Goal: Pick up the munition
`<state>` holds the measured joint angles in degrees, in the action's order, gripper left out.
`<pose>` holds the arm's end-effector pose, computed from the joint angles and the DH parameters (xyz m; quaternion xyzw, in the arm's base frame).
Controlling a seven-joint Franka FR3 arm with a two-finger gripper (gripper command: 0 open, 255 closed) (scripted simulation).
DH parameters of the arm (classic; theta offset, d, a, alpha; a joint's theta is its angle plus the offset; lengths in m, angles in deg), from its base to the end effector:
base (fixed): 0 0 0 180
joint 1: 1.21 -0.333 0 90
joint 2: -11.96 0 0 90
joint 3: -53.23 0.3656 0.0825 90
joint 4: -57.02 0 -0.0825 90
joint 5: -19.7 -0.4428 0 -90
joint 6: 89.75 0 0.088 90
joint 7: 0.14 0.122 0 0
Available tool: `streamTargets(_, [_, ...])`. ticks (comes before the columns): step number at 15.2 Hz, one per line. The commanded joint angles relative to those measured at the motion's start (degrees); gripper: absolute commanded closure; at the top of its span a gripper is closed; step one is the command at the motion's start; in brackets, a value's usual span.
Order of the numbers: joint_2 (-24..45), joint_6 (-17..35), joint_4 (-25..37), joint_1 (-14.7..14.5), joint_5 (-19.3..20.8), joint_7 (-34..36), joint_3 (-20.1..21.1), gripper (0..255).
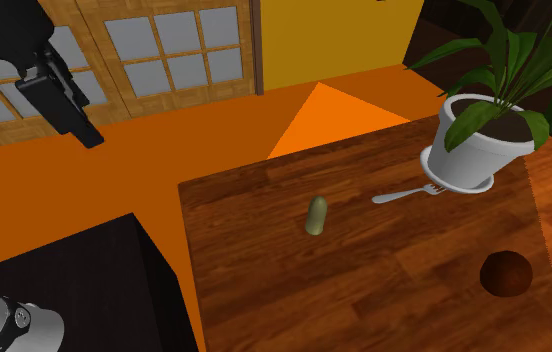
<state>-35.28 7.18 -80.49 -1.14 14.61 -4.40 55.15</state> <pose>0.3320 0.0238 0.6112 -0.9968 -0.0457 -0.0587 0.0305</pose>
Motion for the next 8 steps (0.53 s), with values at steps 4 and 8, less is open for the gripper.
streamTargets(4, [3.9, 4.17, -0.42, -0.3, 1.96, -6.79, -3.46, 0])
streamTargets(8, [10.42, 9.6, 0.55, -1.0, 3.84, -15.68, -7.93, 0])
